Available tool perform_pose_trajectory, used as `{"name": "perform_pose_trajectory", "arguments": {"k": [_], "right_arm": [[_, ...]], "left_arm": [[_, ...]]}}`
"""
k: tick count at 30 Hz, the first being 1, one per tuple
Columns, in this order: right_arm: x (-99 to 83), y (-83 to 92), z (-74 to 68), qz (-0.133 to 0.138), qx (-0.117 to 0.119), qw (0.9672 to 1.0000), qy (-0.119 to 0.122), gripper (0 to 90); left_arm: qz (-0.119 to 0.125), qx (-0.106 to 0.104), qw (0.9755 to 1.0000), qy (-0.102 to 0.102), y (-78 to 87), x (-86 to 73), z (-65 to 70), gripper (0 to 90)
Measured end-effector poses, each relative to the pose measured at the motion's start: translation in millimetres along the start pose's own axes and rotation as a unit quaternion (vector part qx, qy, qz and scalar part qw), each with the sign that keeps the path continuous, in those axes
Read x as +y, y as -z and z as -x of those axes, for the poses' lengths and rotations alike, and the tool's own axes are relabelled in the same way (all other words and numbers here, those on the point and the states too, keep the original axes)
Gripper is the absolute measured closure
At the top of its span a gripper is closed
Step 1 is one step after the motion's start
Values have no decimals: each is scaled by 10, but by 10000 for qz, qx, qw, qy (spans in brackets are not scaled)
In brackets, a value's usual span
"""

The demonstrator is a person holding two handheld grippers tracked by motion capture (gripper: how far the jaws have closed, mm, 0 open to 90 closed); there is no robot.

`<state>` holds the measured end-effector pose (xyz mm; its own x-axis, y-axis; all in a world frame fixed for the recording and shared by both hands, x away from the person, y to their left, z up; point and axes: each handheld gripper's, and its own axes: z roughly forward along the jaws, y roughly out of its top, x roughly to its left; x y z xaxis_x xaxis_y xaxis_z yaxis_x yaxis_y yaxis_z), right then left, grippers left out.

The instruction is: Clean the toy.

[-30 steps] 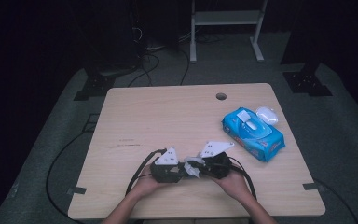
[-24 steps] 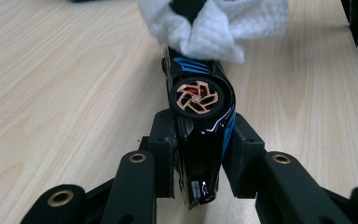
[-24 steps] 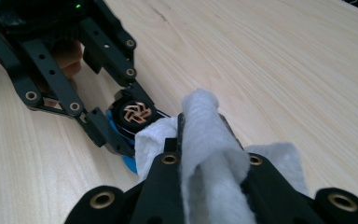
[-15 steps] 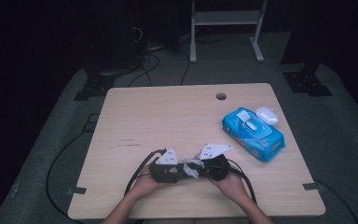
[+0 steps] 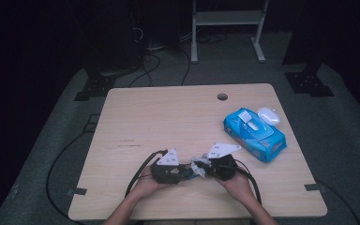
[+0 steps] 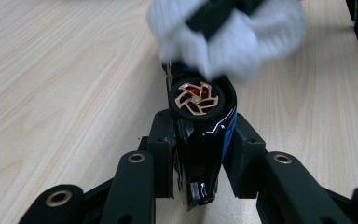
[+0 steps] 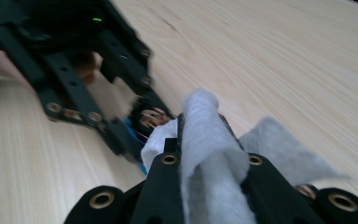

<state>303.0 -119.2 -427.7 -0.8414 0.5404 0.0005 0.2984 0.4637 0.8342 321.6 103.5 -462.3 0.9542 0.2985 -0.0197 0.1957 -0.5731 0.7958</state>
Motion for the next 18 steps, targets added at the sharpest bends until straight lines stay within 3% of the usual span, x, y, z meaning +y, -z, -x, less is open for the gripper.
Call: {"name": "perform_pose_trajectory", "arguments": {"k": [3,5,8,10,12,15,18], "right_arm": [[7,14,30,-60,-1,10000,44,846],[-37,72,118,-103,-194,9998,37,846],[-99,195,262,-153,-518,9985,-80,846],[-133,237,325,-105,-485,9983,-295,846],[-119,214,283,-100,-521,9982,-271,847],[-73,113,156,-51,-211,9996,-184,847],[-25,54,65,-83,-177,9997,127,846]], "left_arm": [[29,-5,10000,15,1,-7,1,669],[16,-19,10000,23,1,-3,-8,669],[34,-15,10000,36,-2,-7,-3,669],[20,-14,10000,11,-6,-3,-3,669],[18,-22,10000,5,-11,0,-5,668],[18,-14,10000,20,-13,0,0,667],[6,-21,10000,-1,-6,-2,-1,669]]}}
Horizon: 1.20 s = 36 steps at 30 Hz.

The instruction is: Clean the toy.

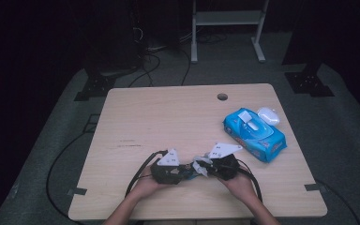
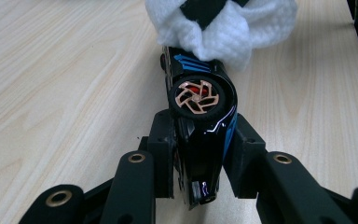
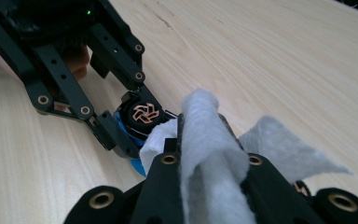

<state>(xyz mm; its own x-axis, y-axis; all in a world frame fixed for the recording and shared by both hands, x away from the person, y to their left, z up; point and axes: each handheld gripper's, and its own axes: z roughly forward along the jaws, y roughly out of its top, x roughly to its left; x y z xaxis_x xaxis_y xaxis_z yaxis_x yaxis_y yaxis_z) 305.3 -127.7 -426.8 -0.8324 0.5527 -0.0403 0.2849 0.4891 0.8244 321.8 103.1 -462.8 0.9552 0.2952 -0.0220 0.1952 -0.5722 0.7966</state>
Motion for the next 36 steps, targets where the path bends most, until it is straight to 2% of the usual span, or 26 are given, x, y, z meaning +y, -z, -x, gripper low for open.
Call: {"name": "perform_pose_trajectory", "arguments": {"k": [3,6,8,11,13,16,18,20,21,23,24,26,28,29,31,33,34,35,36], "right_arm": [[-55,75,129,-35,-161,9998,-123,845],[-144,193,318,-9,-393,9982,-445,846],[-179,242,382,-27,-480,9974,-543,846],[-167,237,343,-21,-511,9971,-557,847],[-132,186,257,38,-291,9987,-428,846],[-103,156,196,-60,-299,9994,-176,845],[-127,198,270,-83,-358,9990,-256,845],[-165,262,363,-124,-570,9977,-350,845],[-195,309,426,-141,-674,9965,-484,846],[-240,357,494,-190,-789,9948,-620,845],[-256,373,507,-157,-767,9946,-677,845],[-249,387,487,46,-504,9958,-761,845],[-202,354,419,146,-305,9971,-682,844],[-192,336,399,113,-285,9976,-622,844],[-206,294,379,-49,-390,9982,-457,843],[-238,319,444,0,-368,9974,-619,843],[-257,343,491,-47,-557,9962,-663,845],[-283,357,538,-118,-641,9951,-747,845],[-317,368,580,-127,-618,9946,-828,845]], "left_arm": [[-3,-3,10000,-2,2,-1,-5,670],[-12,6,10000,-36,0,2,-1,674],[-18,-6,10000,-57,-11,10,2,675],[-14,-15,10000,-35,-16,10,2,674],[-6,-11,10000,-32,-17,10,2,675],[-26,-24,10000,-55,-13,13,-2,677],[-26,-20,10000,-43,-9,10,-5,678],[-22,-14,10000,-52,-8,9,-3,679],[-27,-18,10000,-61,-7,10,-5,679],[-41,-18,10000,-72,-6,13,-9,679],[-45,-15,10000,-70,-5,14,-10,679],[-36,-13,10000,-54,-6,13,-9,679],[-38,-11,10000,-54,-4,11,-12,679],[-39,-11,10000,-52,-3,11,-14,679],[-36,-4,10000,-37,3,11,-21,680],[-23,5,10000,-27,9,6,-23,680],[-5,6,10000,-12,9,2,-22,681],[-6,4,10000,-17,9,2,-21,681],[-22,4,10000,-33,11,5,-23,682]]}}
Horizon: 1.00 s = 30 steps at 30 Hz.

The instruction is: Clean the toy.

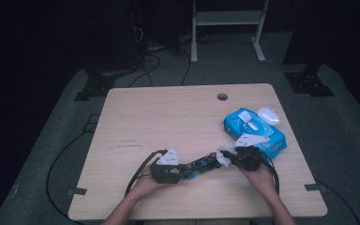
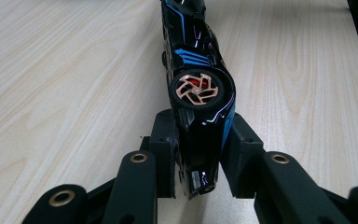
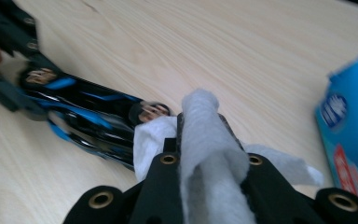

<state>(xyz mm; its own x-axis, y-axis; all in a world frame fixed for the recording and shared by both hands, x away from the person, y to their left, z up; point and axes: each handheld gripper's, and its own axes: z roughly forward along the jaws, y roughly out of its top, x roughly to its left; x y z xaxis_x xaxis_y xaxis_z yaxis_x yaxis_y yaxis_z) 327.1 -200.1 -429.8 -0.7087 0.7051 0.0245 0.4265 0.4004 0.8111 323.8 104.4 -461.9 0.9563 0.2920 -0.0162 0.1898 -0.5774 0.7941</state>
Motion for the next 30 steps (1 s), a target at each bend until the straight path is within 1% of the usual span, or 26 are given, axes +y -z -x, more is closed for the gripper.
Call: {"name": "perform_pose_trajectory", "arguments": {"k": [1,2,3,4,5,6,8,9,12,13,15,17,18,20,22,23,25,26,27,28,29,30], "right_arm": [[-17,5,18,28,-5,10000,-56,845],[-23,13,17,87,37,9999,-93,845],[-5,19,-6,167,139,9997,-95,845],[37,17,-60,253,241,9994,-20,846],[66,7,-99,251,297,9992,25,846],[104,-33,-160,213,348,9991,154,846],[126,-117,-260,70,370,9988,297,847],[134,-140,-297,119,370,9986,358,849],[188,-203,-398,55,633,9971,414,850],[199,-226,-437,51,687,9966,442,850],[240,-287,-550,51,849,9950,529,849],[293,-346,-685,136,1124,9918,599,849],[315,-370,-752,157,1223,9902,651,849],[354,-430,-865,126,1302,9882,798,848],[373,-481,-906,83,1231,9880,932,848],[375,-481,-891,86,1228,9881,922,848],[367,-443,-848,71,1065,9896,959,848],[346,-400,-793,35,923,9910,972,848],[326,-371,-750,24,839,9917,972,848],[298,-329,-684,-2,687,9931,949,848],[266,-289,-614,-44,508,9940,971,848],[224,-228,-509,-27,457,9956,821,848]], "left_arm": [[-12,-3,10000,-18,0,5,-3,681],[-21,1,10000,-22,0,8,-5,681],[-9,-8,10000,-7,-1,6,-8,681],[11,-9,10000,19,-2,3,-6,681],[32,-8,10000,39,-4,-2,-4,681],[24,-7,10000,27,-3,-1,-5,681],[-8,-2,10000,-6,-1,7,-6,680],[-14,0,10000,-16,0,8,-6,680],[13,1,10000,23,-5,6,-4,680],[18,0,10000,25,-6,5,-4,680],[17,-8,10000,25,-7,6,-5,680],[9,-11,10000,27,-9,9,-8,680],[10,-9,10000,33,-9,9,-9,680],[33,-9,10000,47,-10,3,-6,681],[34,8,10000,52,-5,1,-5,681],[22,2,10000,40,-2,2,-7,683],[12,4,10000,19,-1,3,-8,683],[18,0,10000,33,-1,2,-7,683],[36,10,10000,45,-3,-2,-5,684],[41,13,10000,69,-2,-3,0,684],[26,21,10000,27,1,0,-2,684],[25,18,10000,29,0,1,-5,684]]}}
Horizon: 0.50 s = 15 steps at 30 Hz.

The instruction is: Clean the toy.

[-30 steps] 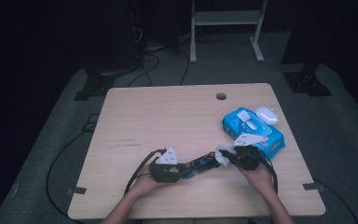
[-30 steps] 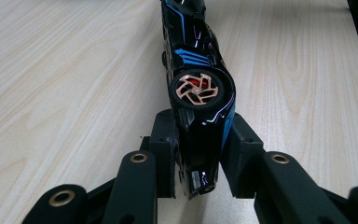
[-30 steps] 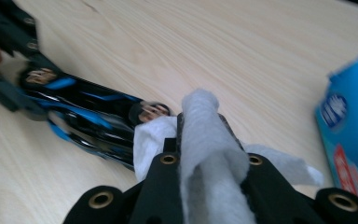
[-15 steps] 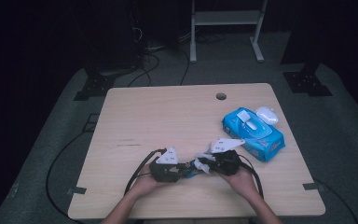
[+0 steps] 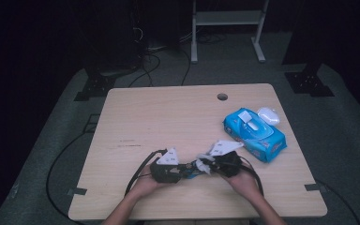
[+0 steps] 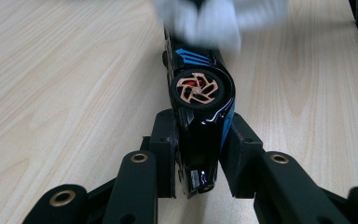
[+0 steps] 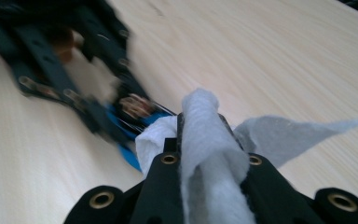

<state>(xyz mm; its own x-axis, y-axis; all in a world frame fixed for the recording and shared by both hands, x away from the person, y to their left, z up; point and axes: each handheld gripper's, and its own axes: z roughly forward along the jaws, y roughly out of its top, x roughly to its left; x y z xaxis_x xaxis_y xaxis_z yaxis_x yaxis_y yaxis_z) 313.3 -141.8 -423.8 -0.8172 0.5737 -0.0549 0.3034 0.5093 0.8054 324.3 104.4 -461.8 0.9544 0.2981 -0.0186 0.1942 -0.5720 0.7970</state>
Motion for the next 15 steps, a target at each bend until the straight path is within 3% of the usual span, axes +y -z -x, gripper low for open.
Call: {"name": "perform_pose_trajectory", "arguments": {"k": [2,4,8,11,13,15], "right_arm": [[-59,70,97,-8,-102,9998,-172,848],[-58,75,93,-3,-110,9997,-212,849],[77,-102,-105,106,349,9992,-138,848],[205,-251,-278,150,585,9981,127,847],[218,-256,-285,83,496,9985,207,847],[173,-194,-187,56,363,9992,130,847]], "left_arm": [[-14,-11,10000,-8,-6,8,-6,684],[-1,-14,10000,-5,-15,13,-8,683],[-1,-16,10000,1,-16,14,-8,684],[-2,-12,10000,11,2,2,-24,683],[10,-15,10000,34,11,-5,-26,685],[-5,-11,10000,1,16,-4,-28,687]]}}
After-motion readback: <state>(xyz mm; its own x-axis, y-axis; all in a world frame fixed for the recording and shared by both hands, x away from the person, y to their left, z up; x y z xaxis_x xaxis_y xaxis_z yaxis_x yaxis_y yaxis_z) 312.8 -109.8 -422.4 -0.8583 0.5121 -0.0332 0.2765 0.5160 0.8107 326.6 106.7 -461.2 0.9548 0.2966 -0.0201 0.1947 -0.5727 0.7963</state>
